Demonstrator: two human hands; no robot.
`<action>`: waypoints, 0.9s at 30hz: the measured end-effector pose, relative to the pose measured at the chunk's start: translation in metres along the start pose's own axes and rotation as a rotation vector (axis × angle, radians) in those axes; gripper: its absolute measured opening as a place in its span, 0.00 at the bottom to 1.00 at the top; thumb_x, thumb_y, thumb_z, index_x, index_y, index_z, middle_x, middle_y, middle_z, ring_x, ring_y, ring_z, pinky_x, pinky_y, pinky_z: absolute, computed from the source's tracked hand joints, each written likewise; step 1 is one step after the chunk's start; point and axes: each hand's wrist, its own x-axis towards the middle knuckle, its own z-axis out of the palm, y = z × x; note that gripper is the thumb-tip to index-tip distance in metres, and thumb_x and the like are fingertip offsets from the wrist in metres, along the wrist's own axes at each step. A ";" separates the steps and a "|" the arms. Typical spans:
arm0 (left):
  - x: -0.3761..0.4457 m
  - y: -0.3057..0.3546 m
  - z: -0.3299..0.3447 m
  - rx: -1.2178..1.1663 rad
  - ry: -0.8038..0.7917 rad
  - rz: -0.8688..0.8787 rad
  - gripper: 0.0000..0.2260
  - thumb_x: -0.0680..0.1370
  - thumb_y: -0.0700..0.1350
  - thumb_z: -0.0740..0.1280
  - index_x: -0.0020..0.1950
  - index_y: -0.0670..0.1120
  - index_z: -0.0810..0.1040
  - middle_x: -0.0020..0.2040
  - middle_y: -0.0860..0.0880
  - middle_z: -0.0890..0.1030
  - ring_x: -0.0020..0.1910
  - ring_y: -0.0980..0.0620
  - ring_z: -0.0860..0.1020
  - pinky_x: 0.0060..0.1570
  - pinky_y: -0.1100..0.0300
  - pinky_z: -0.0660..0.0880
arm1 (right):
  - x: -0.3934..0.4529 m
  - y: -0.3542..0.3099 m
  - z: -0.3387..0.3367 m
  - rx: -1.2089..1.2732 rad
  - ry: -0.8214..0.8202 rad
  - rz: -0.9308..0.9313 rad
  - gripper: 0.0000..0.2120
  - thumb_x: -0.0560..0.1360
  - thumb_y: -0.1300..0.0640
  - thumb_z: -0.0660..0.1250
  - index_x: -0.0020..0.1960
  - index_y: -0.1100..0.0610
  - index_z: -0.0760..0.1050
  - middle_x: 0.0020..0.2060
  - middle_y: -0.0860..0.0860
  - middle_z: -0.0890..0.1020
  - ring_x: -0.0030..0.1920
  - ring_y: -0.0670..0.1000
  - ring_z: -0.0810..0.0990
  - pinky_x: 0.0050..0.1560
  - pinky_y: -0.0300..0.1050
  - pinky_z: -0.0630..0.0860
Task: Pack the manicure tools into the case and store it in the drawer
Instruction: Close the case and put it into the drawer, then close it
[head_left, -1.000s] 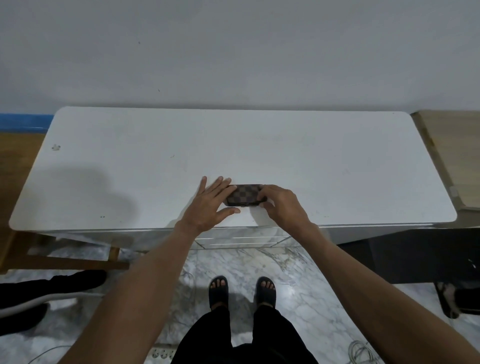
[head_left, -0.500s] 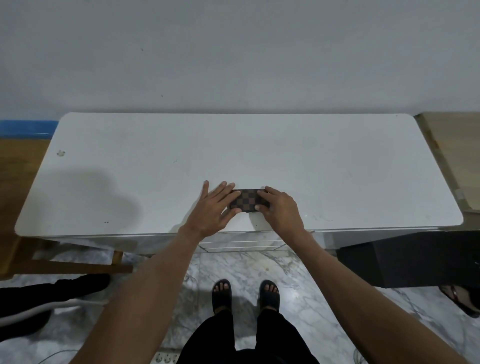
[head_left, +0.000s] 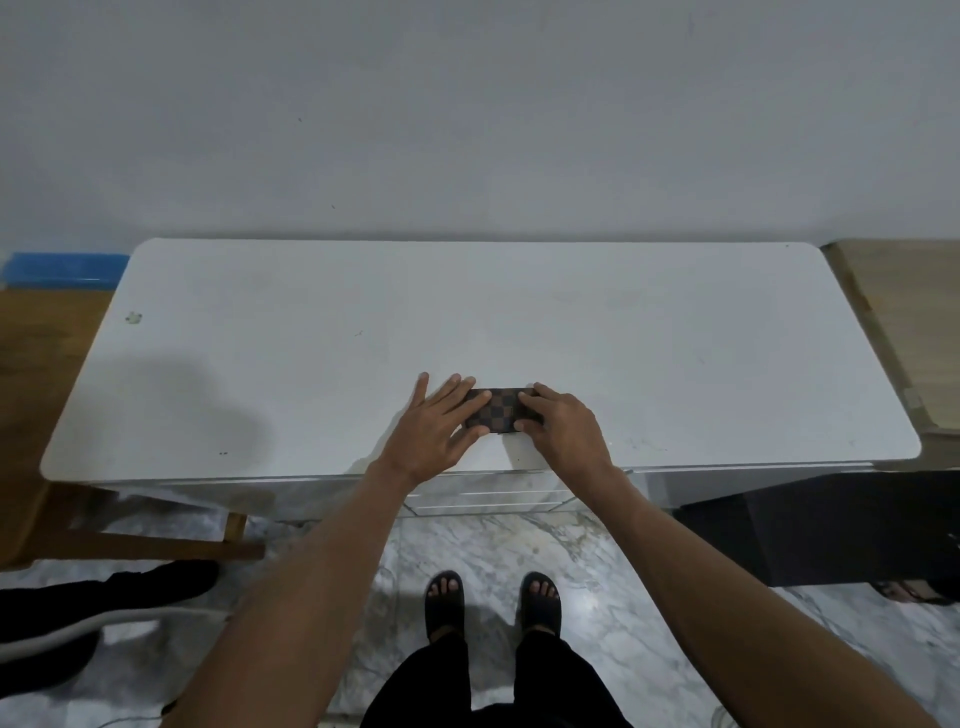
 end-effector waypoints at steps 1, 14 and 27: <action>0.000 0.002 -0.001 -0.016 -0.001 -0.007 0.24 0.85 0.58 0.61 0.75 0.46 0.78 0.74 0.41 0.78 0.74 0.39 0.76 0.75 0.34 0.68 | 0.000 -0.002 -0.002 -0.011 -0.010 0.008 0.15 0.74 0.57 0.71 0.60 0.57 0.80 0.57 0.48 0.81 0.51 0.56 0.80 0.47 0.51 0.78; -0.074 0.062 -0.022 -0.043 0.113 0.013 0.21 0.83 0.48 0.64 0.71 0.35 0.79 0.68 0.38 0.81 0.69 0.40 0.79 0.75 0.47 0.70 | -0.060 -0.004 -0.021 -0.120 0.049 -0.004 0.16 0.78 0.53 0.66 0.63 0.56 0.77 0.58 0.53 0.82 0.59 0.56 0.79 0.52 0.51 0.79; -0.100 0.117 -0.007 0.134 -0.294 -0.301 0.32 0.80 0.59 0.58 0.72 0.34 0.76 0.69 0.35 0.80 0.69 0.35 0.80 0.67 0.37 0.75 | -0.136 0.026 -0.008 -0.161 -0.097 -0.025 0.22 0.79 0.52 0.63 0.71 0.58 0.69 0.66 0.55 0.76 0.66 0.57 0.73 0.59 0.52 0.75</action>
